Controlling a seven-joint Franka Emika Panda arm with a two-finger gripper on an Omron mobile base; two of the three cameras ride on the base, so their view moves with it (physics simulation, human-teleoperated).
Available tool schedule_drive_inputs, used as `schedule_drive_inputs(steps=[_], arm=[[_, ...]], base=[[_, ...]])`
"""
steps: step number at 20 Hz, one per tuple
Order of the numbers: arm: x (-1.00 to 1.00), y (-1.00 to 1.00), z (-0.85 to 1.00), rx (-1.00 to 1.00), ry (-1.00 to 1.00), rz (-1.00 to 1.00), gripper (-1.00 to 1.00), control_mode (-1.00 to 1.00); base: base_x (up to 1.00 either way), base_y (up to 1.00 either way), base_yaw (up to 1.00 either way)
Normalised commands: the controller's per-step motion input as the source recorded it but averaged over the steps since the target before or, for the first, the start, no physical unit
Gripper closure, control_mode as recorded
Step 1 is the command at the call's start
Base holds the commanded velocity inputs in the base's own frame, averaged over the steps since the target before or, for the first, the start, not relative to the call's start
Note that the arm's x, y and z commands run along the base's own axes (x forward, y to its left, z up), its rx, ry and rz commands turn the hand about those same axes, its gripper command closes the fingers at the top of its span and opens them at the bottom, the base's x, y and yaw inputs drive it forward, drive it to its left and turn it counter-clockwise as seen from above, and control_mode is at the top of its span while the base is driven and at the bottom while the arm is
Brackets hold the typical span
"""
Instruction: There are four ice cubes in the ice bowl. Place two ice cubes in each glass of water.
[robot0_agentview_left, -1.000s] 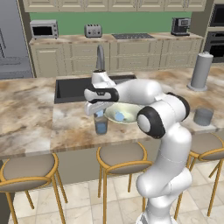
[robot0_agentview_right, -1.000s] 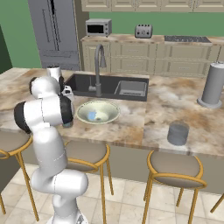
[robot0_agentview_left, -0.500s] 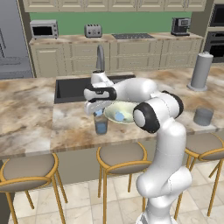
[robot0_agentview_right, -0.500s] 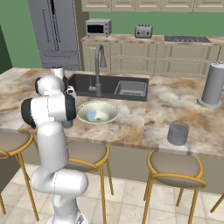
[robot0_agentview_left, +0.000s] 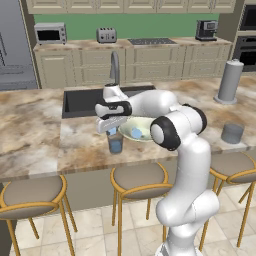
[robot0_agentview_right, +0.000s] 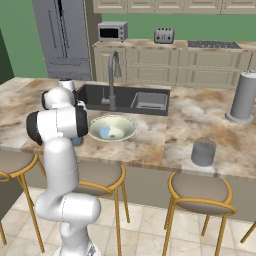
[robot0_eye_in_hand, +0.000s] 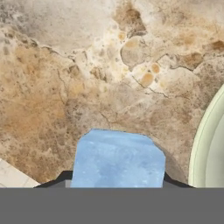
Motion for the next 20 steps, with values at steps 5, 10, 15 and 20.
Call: schedule_drive_inputs(steps=[5,10,15,20], arm=[[0.08,0.00,0.00,0.00,0.00,0.00,1.00,-1.00],[0.01,-0.04,0.00,0.00,0.00,0.02,1.00,-1.00],[0.00,-0.05,0.00,0.00,0.00,0.01,1.00,-1.00],[0.00,-0.06,0.00,0.03,0.00,0.00,1.00,-1.00]], base=[[0.00,0.00,0.00],[0.00,0.00,0.00],[0.00,0.00,0.00],[0.00,0.00,0.00]])
